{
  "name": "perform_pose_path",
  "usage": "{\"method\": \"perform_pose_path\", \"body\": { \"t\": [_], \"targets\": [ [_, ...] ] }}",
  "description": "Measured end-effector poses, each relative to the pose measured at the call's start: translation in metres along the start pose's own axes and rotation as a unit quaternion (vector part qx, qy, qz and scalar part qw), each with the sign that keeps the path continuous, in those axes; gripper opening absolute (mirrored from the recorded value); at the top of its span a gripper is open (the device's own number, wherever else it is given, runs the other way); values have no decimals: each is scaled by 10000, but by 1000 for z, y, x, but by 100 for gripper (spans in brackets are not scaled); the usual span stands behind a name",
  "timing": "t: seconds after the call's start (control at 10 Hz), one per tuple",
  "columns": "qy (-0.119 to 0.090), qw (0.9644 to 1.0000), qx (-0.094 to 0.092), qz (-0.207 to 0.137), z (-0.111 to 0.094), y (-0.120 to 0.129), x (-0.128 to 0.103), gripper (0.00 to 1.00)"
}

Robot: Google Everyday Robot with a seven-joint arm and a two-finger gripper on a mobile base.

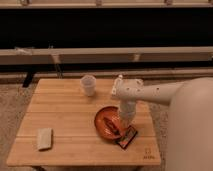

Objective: Push the ceramic bowl across the table

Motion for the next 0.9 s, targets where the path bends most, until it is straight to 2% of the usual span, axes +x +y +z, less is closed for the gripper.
{"method": "perform_pose_path", "body": {
  "t": [0.3, 0.6, 0.7, 0.9],
  "targets": [
    [-4, 9997, 162, 170, 2, -16, -5, 0],
    [13, 9992, 208, 340, 5, -30, -7, 0],
    [13, 9990, 188, 408, 6, -35, -7, 0],
    [-42, 9983, -24, 588, 5, -49, -9, 0]
  ]
}}
